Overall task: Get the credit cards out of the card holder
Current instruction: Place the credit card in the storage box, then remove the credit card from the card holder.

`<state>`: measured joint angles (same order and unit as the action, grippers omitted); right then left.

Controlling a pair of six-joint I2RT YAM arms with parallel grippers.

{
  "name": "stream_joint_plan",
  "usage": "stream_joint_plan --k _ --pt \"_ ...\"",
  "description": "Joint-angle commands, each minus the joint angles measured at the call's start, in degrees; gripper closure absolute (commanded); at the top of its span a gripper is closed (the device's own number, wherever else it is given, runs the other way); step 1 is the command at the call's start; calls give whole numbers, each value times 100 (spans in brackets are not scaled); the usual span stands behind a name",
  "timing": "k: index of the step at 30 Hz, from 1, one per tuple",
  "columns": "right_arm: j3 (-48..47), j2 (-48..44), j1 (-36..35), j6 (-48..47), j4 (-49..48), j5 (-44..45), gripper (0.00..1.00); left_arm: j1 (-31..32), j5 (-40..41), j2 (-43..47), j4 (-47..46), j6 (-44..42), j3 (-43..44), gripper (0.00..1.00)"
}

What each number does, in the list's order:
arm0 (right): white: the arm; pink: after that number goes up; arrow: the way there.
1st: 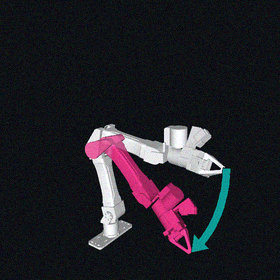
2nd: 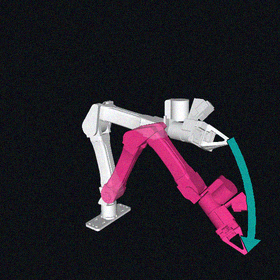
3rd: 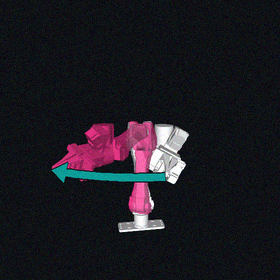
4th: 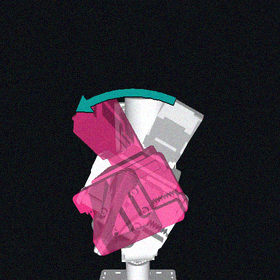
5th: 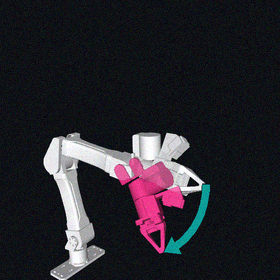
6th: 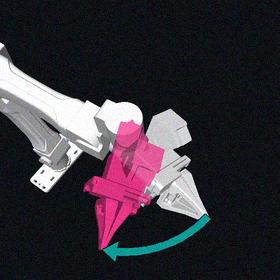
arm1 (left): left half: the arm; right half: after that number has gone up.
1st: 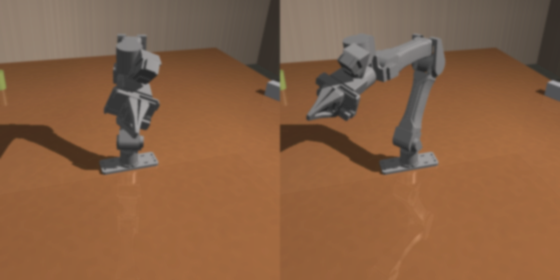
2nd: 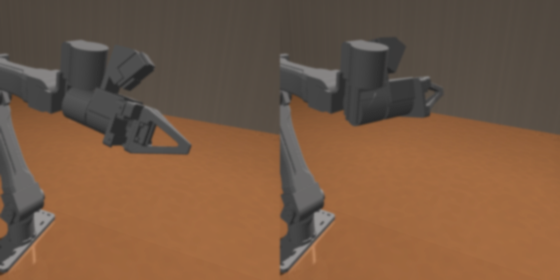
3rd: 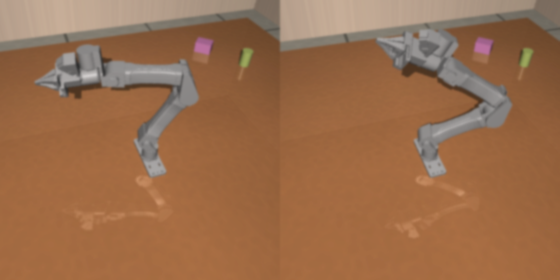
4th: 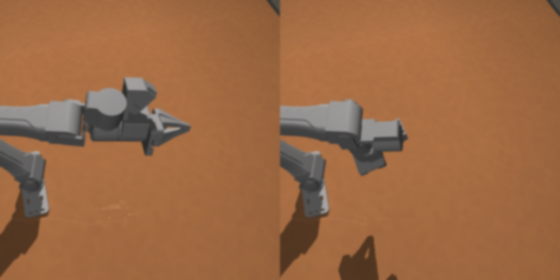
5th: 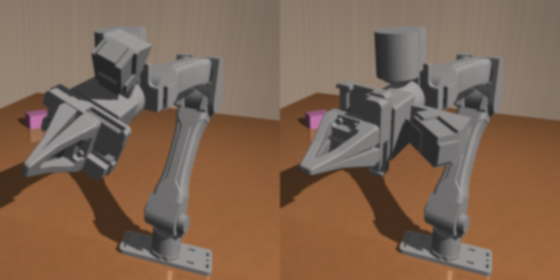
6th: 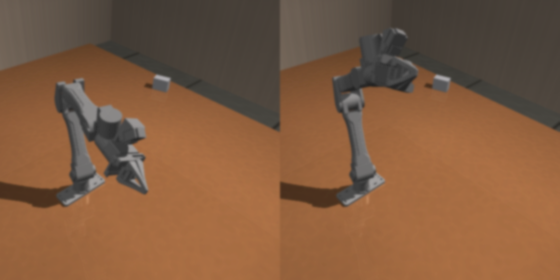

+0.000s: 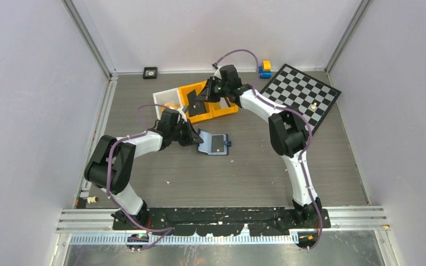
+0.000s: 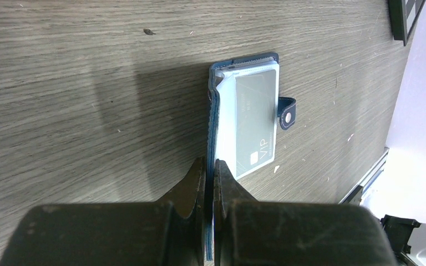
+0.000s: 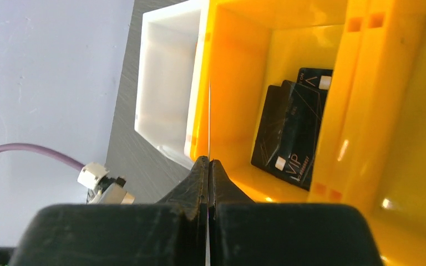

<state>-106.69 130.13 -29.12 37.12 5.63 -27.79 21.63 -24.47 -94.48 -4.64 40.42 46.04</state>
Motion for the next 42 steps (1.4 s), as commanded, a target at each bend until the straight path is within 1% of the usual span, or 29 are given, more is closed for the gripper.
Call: stream_joint_plan --k 1,5,11,12,13,14,16,17,18,20,23,28,31,32,33,34,36,38,42 --pt "-756 441 -112 -122 473 -31 99 -1 -2 252 -124 27 -72 100" --pt "-1226 789 -180 -125 735 78 99 -1 35 274 -132 33 -87 100" --pt "-1667 928 -242 -181 1147 385 98 -1 -13 250 -153 53 -69 100" --pt "-1724 935 -241 -194 1254 499 92 -1 -10 260 -151 53 -76 100" --pt "-1746 917 -243 -215 1336 581 82 -1 -5 272 -151 53 -75 100" --pt "-1730 873 -236 -241 1401 664 75 -1 4 293 -151 53 -84 100" --pt "-1578 695 -249 -281 1430 769 64 -1 33 316 -151 46 -95 100" --pt "-1474 560 -259 -303 1427 774 60 -1 39 317 -155 45 -93 100" --pt "-1387 415 -273 -343 1447 792 58 -1 28 312 -163 44 -101 100" --pt "-1149 -28 -306 -465 1577 909 57 -1 -16 287 -227 73 -112 100" --pt "-425 -785 -310 -525 1485 1123 54 -1 -85 240 -329 112 -130 100" --pt "1539 -2198 -326 -527 1067 1645 43 -1 -158 223 -397 115 -122 100" --pt "2708 -3004 -345 -471 746 1795 33 -3 -168 279 -410 98 -137 100" --pt "3122 -3292 -396 -460 577 1901 28 -1 -178 291 -426 90 -146 100" --pt "3508 -3564 -483 -463 420 2070 20 -1 -188 309 -457 88 -160 100" --pt "3820 -3808 -599 -510 301 2301 18 -1 -196 328 -508 93 -191 100" --pt "4251 -4153 -821 -624 230 2730 17 -1 -180 356 -617 108 -275 98" --pt "4565 -4375 -853 -596 224 3138 16 -1 -226 360 -761 142 -348 100" --pt "5047 -4477 -883 -345 -27 3834 14 -1 -599 271 -1275 466 -461 100"
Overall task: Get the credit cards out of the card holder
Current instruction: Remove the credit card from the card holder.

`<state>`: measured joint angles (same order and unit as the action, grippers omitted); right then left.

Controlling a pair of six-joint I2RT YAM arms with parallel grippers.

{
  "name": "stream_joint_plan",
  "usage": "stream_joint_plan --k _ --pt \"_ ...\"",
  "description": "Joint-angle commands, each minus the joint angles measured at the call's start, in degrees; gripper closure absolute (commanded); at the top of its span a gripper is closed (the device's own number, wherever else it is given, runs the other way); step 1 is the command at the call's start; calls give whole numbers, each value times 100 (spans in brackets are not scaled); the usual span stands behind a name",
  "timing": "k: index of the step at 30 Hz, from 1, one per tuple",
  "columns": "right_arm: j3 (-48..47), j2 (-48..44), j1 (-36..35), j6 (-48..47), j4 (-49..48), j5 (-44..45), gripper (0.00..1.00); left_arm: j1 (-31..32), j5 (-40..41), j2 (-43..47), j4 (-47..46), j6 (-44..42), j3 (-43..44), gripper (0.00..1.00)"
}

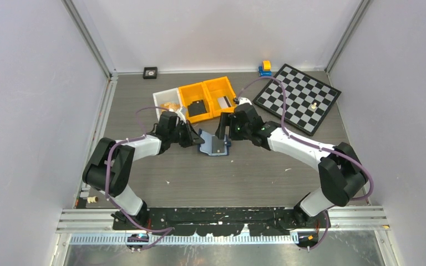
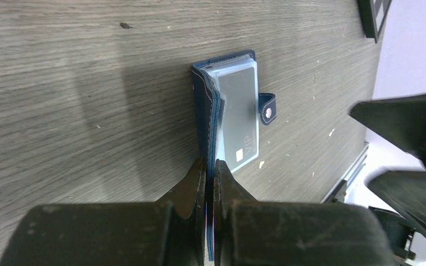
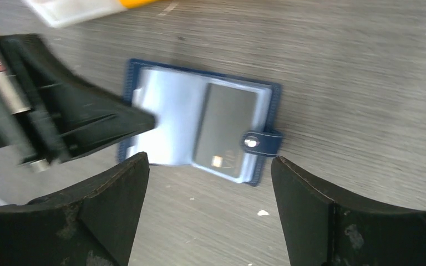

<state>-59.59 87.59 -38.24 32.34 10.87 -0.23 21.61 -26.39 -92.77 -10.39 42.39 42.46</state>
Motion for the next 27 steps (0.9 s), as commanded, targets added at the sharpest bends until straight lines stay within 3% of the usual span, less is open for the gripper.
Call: stream_joint_plan --k 1,13,17,20,27 --pt "477 -220 7 172 -700 1294 14 2 -438 77 -732 307 -93 100" --pt "485 55 3 445 -436 1735 7 2 -412 -26 -885 475 -129 100" --pt "542 45 1 682 -321 2502 1 2 -559 -105 -1333 703 -241 100" --pt "955 -135 1 640 -964 2507 1 2 -644 -158 -1450 794 -251 100" --pt "651 -42 10 475 -378 2032 0 2 -573 -164 -1301 720 -226 100"
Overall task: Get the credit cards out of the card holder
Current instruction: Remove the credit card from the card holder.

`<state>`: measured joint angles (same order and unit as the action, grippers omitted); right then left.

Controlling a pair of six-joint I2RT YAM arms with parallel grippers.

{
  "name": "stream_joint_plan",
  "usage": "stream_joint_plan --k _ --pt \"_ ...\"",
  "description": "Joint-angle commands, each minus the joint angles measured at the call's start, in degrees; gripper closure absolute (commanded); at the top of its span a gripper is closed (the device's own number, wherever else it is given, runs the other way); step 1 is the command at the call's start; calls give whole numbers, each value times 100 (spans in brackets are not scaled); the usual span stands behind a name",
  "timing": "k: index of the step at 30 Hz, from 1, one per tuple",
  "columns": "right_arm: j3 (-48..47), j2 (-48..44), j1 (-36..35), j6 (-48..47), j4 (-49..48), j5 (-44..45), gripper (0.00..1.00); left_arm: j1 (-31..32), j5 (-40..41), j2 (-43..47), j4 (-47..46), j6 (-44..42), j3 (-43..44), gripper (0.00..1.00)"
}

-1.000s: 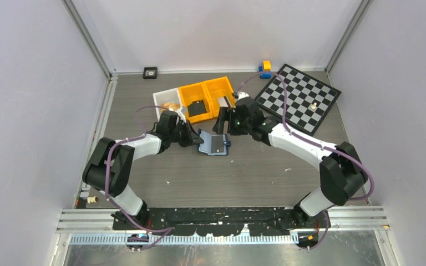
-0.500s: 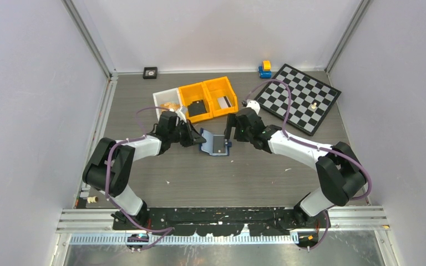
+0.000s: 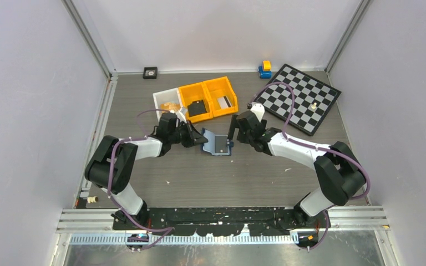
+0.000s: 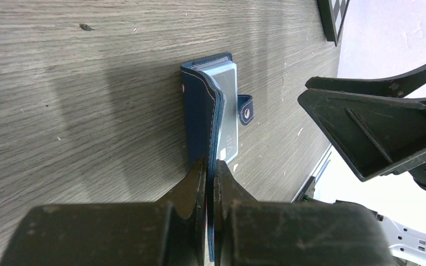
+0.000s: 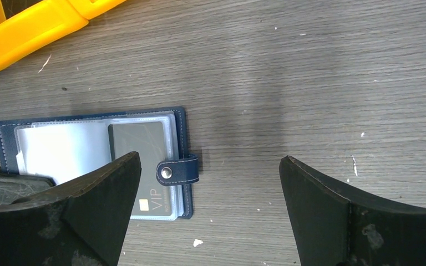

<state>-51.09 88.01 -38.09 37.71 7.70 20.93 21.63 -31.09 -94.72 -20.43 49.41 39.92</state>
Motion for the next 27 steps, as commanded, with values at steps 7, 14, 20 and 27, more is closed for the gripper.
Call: stream_joint_plan --k 7,14,20,27 --pt "-99 106 -1 -67 -390 -860 8 -1 129 65 11 -144 85 100" --pt "-335 421 -2 -46 -82 -1021 22 -1 379 57 197 -213 99 100" --pt "-656 958 -4 -62 121 -1185 29 -1 426 -10 259 -234 136 100" --pt "-787 1259 7 -58 140 -1188 35 -1 491 -40 449 -328 214 100"
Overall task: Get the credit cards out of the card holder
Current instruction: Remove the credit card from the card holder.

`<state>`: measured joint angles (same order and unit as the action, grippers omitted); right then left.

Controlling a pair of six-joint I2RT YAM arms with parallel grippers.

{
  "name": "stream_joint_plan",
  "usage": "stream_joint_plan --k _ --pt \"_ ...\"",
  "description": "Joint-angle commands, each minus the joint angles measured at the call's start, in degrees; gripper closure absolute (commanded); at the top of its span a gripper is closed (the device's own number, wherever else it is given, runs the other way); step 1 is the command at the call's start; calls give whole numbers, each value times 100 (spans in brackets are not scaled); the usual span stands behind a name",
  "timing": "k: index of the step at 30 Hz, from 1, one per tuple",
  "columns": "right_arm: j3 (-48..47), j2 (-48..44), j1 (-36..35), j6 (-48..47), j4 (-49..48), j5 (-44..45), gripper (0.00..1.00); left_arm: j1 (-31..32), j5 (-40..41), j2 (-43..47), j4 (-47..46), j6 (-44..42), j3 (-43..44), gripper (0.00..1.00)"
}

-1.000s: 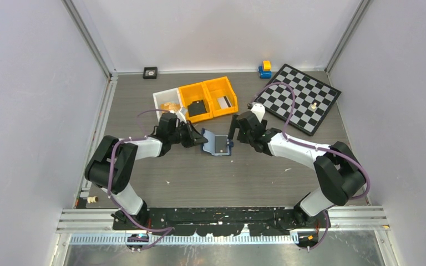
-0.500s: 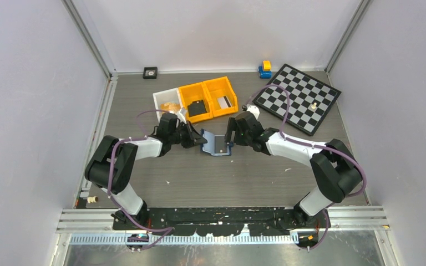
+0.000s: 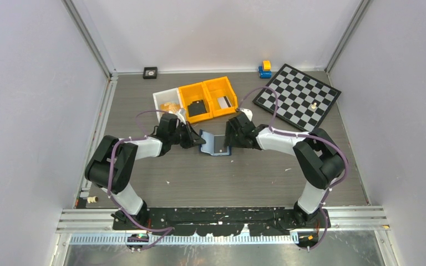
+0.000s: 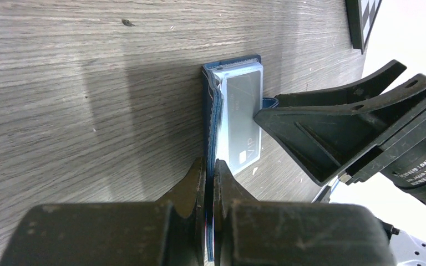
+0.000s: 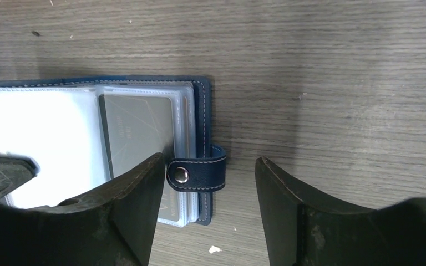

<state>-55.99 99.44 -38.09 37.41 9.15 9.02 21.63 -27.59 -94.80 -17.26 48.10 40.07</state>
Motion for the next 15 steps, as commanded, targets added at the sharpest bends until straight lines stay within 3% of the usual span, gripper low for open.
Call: stream_joint_plan --k 1,10,15 --pt "-321 160 19 2 -1 -12 38 -3 176 -18 192 -236 217 100" --pt "-133 10 115 104 -269 -218 72 -1 441 71 651 -466 343 100" --pt "-94 -39 117 62 -385 -366 75 31 359 96 614 -433 318 67"
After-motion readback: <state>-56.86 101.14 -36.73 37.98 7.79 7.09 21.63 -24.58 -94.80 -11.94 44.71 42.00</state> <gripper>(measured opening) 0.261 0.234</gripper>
